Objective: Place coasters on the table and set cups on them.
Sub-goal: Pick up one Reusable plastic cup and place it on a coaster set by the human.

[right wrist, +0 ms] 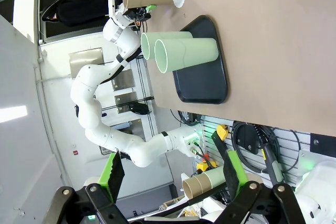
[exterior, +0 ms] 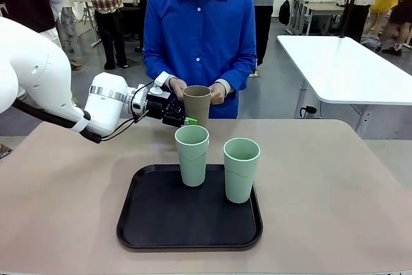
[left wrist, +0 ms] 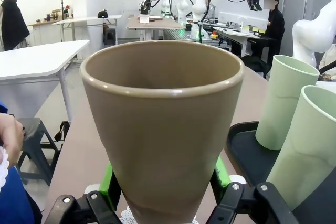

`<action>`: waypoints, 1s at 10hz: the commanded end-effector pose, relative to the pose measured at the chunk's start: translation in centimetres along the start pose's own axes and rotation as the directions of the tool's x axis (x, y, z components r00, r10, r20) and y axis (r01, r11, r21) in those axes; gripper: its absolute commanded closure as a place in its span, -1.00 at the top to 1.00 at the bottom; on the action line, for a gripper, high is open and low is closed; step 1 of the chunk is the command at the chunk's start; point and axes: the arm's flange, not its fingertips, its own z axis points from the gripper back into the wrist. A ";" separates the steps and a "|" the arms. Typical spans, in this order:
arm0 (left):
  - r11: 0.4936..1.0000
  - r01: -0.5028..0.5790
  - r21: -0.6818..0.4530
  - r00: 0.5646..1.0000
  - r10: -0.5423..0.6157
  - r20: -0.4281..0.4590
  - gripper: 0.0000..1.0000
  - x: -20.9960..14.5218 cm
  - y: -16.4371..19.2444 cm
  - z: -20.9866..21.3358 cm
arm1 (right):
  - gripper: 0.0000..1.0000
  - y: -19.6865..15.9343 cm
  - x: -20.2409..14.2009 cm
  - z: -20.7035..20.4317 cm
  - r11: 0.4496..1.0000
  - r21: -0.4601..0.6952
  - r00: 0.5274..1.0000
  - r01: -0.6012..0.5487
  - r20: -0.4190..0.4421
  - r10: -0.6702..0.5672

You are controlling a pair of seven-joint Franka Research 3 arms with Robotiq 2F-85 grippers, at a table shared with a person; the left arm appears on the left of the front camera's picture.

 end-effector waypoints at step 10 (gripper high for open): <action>0.999 -0.037 0.026 0.999 0.037 -0.016 0.68 -2.0 1.3 0.1 | 1.00 0.1 0.1 0.0 1.000 0.022 1.000 -0.004 -0.003 0.004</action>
